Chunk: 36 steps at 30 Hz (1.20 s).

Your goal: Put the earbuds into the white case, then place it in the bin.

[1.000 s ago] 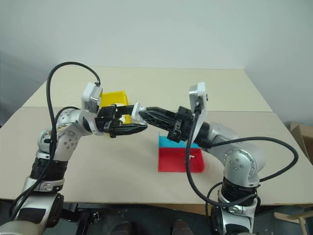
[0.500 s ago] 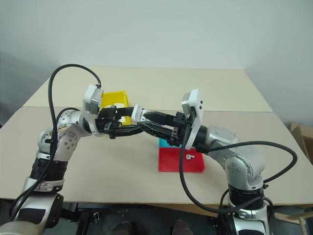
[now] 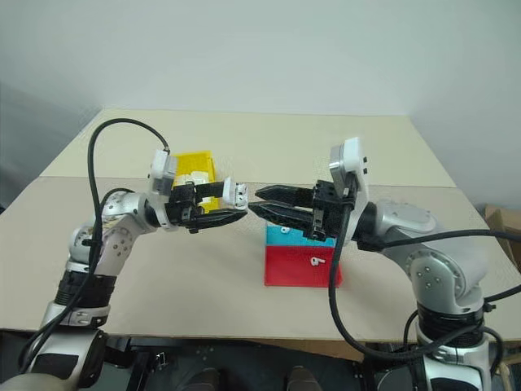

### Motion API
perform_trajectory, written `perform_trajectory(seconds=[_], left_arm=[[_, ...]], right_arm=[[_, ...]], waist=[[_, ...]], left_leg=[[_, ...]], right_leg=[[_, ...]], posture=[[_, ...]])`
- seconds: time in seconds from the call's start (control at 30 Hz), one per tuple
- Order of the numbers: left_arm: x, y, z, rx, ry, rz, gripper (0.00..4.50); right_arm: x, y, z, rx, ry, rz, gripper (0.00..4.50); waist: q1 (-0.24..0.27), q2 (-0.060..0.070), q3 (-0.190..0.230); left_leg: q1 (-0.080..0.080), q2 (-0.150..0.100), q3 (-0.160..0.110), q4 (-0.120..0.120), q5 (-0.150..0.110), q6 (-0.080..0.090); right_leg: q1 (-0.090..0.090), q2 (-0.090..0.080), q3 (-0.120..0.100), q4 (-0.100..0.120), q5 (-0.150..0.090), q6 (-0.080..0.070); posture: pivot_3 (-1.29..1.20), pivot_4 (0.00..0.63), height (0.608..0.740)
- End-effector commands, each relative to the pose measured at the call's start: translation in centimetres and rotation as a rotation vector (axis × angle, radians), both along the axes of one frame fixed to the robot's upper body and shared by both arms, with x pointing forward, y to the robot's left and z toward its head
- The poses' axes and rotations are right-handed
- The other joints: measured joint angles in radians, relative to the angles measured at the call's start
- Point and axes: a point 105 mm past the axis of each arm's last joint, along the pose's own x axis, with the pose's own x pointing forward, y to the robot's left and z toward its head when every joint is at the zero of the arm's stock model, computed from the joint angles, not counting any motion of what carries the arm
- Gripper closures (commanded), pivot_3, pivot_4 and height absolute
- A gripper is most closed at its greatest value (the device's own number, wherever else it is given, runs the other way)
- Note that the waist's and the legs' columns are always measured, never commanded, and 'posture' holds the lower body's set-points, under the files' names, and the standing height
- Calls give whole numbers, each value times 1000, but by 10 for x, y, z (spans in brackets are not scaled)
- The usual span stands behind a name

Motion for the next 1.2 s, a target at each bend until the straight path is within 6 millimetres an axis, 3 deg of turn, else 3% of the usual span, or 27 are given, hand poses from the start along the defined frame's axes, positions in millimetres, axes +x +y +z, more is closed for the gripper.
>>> perform_trajectory(seconds=[0.03,0.07,0.2,0.37,0.53,0.67,0.73,0.9,1.03,1.2], left_arm=[[13,-14,1,29,-70,102,1735],[16,-18,1,24,-72,123,1735],[26,-30,4,8,-85,197,1735],[26,-29,6,8,-107,221,1735],[20,-16,11,-20,-124,242,1735],[16,-5,14,-43,-137,285,1735],[21,5,19,-75,-142,395,1735],[60,42,34,-158,-152,898,1735],[95,81,29,-155,-65,1281,1735],[127,91,6,-111,109,1430,1735]], right_arm=[[11,9,12,-149,-97,-46,4238],[18,13,14,-201,-107,-74,4486],[42,32,3,-478,-219,-162,4486],[61,40,-15,-664,-331,-210,4486],[82,26,-14,-691,-338,-314,4486],[83,12,-4,-642,-323,-352,4486],[75,8,7,-538,-279,-349,4486],[68,-7,27,-260,-139,-388,4486],[61,-17,11,-206,-32,-409,4486],[57,-16,1,-218,1,-433,4486]], waist=[[-1,0,0],[-1,0,0],[-1,0,0],[2,0,0],[5,0,0],[6,0,0],[8,0,0],[19,0,0],[30,-1,-1],[31,-1,-1]], left_leg=[[0,0,0,0,0,0],[0,0,0,0,0,0],[-1,0,0,0,0,0],[-5,0,0,0,-1,1],[-11,-1,0,1,0,1],[-13,-1,0,1,0,0],[-13,-1,0,1,0,0],[-13,-1,0,3,0,0],[-13,-1,-1,3,0,0],[-13,-2,-1,2,0,0]], right_leg=[[0,0,0,0,0,0],[0,0,0,0,0,0],[-2,0,0,1,0,0],[-4,0,0,-2,0,0],[-12,-1,0,2,0,0],[-15,-1,1,3,0,0],[-15,-1,0,3,0,0],[-14,-1,0,4,1,0],[-13,-1,0,3,1,0],[-14,-1,0,4,1,0]], posture=[[0,150,740],[0,150,740],[0,150,740],[0,150,740],[0,150,740],[0,150,740],[0,150,740],[0,150,740],[0,150,740],[0,150,740]])
